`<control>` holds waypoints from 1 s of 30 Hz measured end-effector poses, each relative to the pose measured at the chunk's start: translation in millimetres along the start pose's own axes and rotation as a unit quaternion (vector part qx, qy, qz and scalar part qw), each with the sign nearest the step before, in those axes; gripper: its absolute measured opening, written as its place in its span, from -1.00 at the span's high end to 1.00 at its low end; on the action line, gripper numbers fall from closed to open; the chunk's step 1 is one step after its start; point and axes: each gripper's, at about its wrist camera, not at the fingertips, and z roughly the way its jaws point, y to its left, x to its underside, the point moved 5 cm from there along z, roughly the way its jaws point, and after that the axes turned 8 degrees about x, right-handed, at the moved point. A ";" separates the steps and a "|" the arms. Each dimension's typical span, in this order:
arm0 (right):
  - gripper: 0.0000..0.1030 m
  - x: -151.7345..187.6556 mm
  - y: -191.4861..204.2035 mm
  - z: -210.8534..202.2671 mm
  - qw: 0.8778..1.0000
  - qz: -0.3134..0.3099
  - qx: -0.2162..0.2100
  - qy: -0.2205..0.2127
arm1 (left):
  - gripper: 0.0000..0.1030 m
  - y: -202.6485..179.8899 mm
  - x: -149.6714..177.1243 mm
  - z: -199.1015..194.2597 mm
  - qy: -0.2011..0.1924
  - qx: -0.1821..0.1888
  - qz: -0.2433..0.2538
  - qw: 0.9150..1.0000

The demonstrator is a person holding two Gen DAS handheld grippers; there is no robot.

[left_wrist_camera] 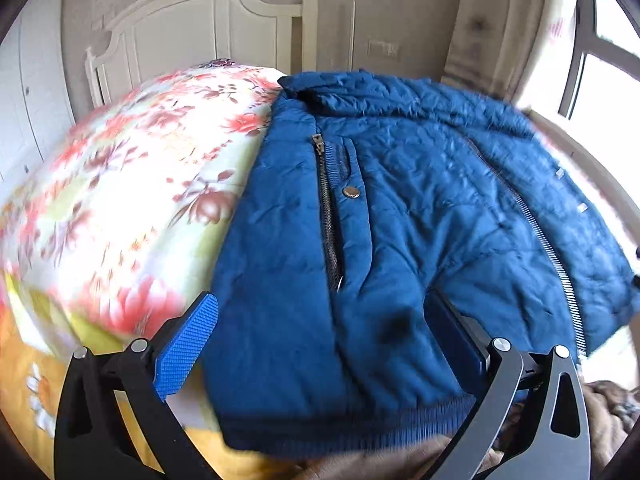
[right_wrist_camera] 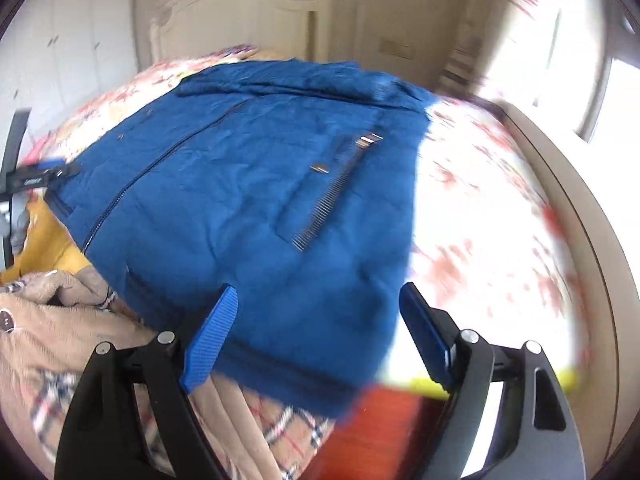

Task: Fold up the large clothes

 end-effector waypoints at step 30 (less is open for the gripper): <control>-0.17 31.7 5.2 -0.2 0.998 0.068 0.019 -0.005 | -0.18 11.1 29.3 -14.3 0.011 -0.001 0.013 1.000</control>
